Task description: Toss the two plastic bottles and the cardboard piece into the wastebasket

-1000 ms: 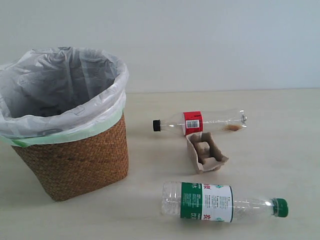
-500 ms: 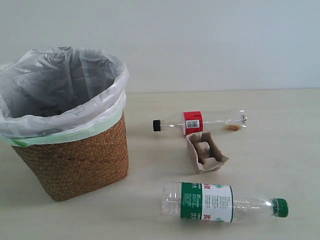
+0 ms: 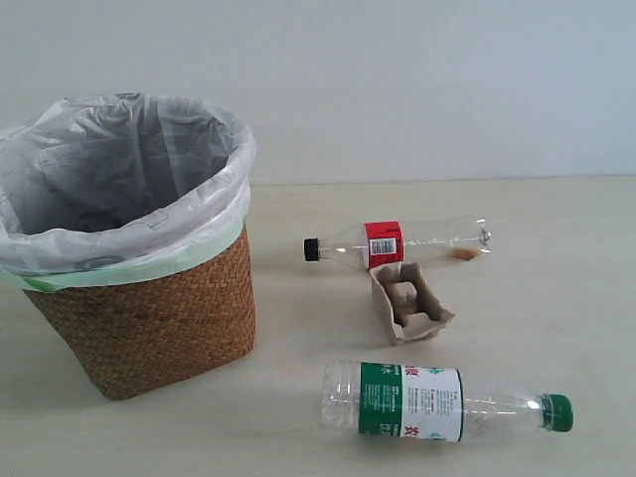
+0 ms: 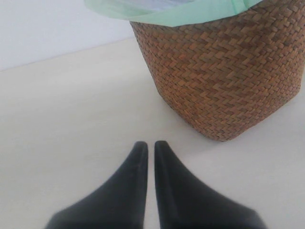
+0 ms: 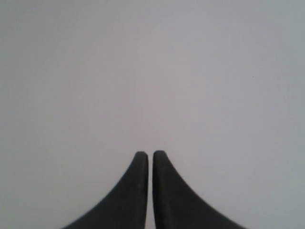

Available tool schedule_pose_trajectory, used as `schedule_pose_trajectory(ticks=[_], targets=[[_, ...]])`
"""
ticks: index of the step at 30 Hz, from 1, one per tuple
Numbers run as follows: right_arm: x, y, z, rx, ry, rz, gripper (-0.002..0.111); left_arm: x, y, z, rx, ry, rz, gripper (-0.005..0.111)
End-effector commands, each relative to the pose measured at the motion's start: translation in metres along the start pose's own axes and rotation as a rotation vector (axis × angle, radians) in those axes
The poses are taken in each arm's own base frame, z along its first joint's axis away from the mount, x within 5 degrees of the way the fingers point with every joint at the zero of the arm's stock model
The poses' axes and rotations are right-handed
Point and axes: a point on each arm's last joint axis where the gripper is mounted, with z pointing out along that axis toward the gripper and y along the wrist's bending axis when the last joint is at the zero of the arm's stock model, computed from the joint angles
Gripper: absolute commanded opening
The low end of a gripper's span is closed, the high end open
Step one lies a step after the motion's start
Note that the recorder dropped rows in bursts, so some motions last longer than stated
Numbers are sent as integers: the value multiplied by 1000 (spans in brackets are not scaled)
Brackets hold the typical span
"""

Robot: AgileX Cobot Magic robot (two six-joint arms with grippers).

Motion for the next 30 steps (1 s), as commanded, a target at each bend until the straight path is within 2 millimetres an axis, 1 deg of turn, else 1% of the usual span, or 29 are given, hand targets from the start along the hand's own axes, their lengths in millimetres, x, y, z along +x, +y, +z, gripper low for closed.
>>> schedule_pose_trajectory(ticks=[1, 4, 6, 7, 8, 9, 13, 14, 15, 17, 20, 25, 30], targets=[[-13, 3, 24, 18, 139, -59, 1, 0, 0, 0, -3, -9, -18, 4], [-18, 5, 42, 25, 234, -90, 3, 0, 0, 0, -3, -11, -18, 4], [-20, 6, 53, 28, 284, -95, 11, 0, 0, 0, -3, -11, -18, 4], [-21, 7, 59, 28, 307, -101, 19, 0, 0, 0, -3, -11, -18, 4], [-23, 8, 64, 30, 322, -112, 26, 0, 0, 0, -3, -11, -18, 4], [-22, 8, 70, 35, 347, -118, 38, 0, 0, 0, -3, -11, -18, 4], [-16, 7, 94, 65, 491, -152, 90, 0, 0, 0, -3, -11, -18, 4], [-13, 7, 99, 71, 531, -167, 100, 0, 0, 0, -3, -11, -18, 4], [-8, 5, 104, 90, 603, -166, 105, 0, 0, 0, -3, -11, -18, 4], [0, 3, 111, 116, 702, -167, 105, 0, 0, 0, -3, -11, -18, 4], [18, 0, 123, 148, 848, -159, 105, 0, 0, 0, -3, -11, -18, 4], [59, -2, 140, 167, 1103, -95, 105, 0, 0, 0, -3, -11, -18, 4], [102, -5, 150, 182, 1377, -59, 105, 0, 0, 0, -3, -11, -18, 4]])
